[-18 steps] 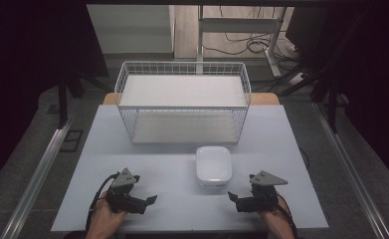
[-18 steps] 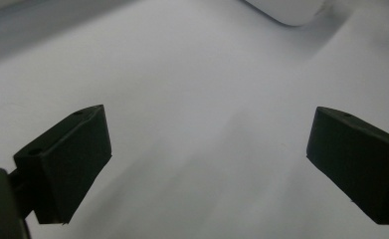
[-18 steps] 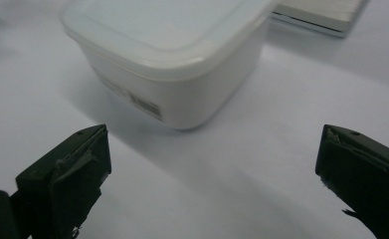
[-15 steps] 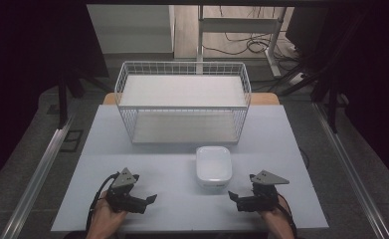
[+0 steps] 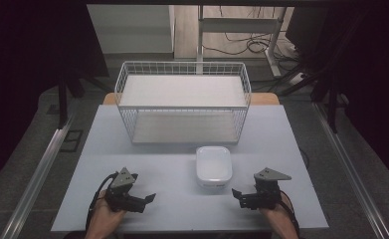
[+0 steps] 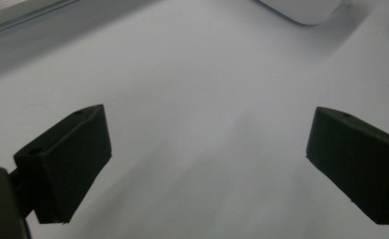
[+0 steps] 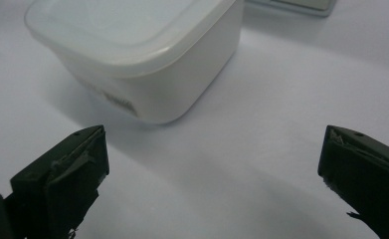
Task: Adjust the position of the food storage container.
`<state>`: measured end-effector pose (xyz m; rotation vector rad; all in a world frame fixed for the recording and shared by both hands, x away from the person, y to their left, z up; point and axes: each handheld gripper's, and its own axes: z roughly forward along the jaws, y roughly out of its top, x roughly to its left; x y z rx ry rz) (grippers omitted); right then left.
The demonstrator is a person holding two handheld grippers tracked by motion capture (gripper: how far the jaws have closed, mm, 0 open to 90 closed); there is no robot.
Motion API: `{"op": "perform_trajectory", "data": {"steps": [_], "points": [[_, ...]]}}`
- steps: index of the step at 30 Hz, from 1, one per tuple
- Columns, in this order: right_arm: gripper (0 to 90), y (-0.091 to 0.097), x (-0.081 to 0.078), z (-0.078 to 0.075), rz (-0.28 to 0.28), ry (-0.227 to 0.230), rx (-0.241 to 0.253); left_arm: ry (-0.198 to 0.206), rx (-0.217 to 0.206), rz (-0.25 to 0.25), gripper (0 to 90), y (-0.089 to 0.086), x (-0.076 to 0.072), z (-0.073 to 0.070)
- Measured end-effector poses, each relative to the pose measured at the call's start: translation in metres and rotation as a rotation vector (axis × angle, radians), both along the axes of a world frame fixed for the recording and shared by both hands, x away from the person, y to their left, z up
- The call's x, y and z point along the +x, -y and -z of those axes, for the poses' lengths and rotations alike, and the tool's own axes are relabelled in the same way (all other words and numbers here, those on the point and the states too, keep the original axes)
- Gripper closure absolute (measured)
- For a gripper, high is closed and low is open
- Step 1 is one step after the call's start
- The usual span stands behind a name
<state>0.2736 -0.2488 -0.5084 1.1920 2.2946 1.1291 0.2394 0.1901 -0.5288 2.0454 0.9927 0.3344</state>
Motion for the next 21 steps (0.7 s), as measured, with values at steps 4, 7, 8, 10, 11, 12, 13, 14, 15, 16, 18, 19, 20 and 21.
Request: {"op": "perform_trajectory", "data": {"steps": [4,7,8,10,11,12,13,14,15,16,18,19,20,21], "points": [[0.0,0.003,0.003,-0.006,0.041,0.028,0.009,-0.016,0.028,-0.013,4.5,-0.001,0.000,-0.001],[0.0,0.003,0.006,-0.010,0.063,0.029,0.015,-0.043,0.089,0.004,4.6,0.003,0.001,0.002],[0.0,0.002,0.008,-0.011,0.066,0.026,0.012,-0.043,0.105,0.012,4.1,0.005,0.001,0.003],[0.0,0.000,0.011,-0.014,0.066,0.020,0.003,-0.032,0.111,0.023,3.0,0.008,0.000,0.001],[0.0,-0.001,0.012,-0.016,0.060,0.019,0.001,-0.023,0.110,0.027,2.7,0.009,-0.001,-0.001],[0.0,-0.002,0.014,-0.018,0.061,0.012,0.005,-0.016,0.106,0.030,2.3,0.009,-0.002,-0.002],[0.0,-0.003,0.017,-0.021,0.060,0.002,0.011,-0.012,0.099,0.029,2.3,0.008,-0.002,-0.003],[0.0,-0.005,0.020,-0.024,0.069,-0.005,0.016,-0.012,0.093,0.029,2.2,0.008,-0.002,-0.003],[0.0,-0.005,0.020,-0.024,0.069,-0.005,0.016,-0.012,0.093,0.029,2.1,0.008,-0.002,-0.003],[1.1,-0.005,0.023,-0.027,0.073,-0.004,0.017,-0.015,0.079,0.025,2.1,0.007,-0.002,-0.003],[8.8,-0.005,0.034,-0.034,0.095,0.002,0.014,-0.028,0.056,0.016,2.0,0.004,0.000,-0.002],[8.8,-0.005,0.034,-0.034,0.095,0.002,0.014,-0.028,0.056,0.016,2.0,0.004,0.000,-0.002],[19.4,-0.006,0.045,-0.038,0.093,-0.004,0.027,-0.029,0.047,0.014,2.1,0.003,0.000,-0.002],[24.2,-0.007,0.050,-0.040,0.096,-0.006,0.032,-0.032,0.026,0.014,2.2,0.001,0.000,-0.003]]}}
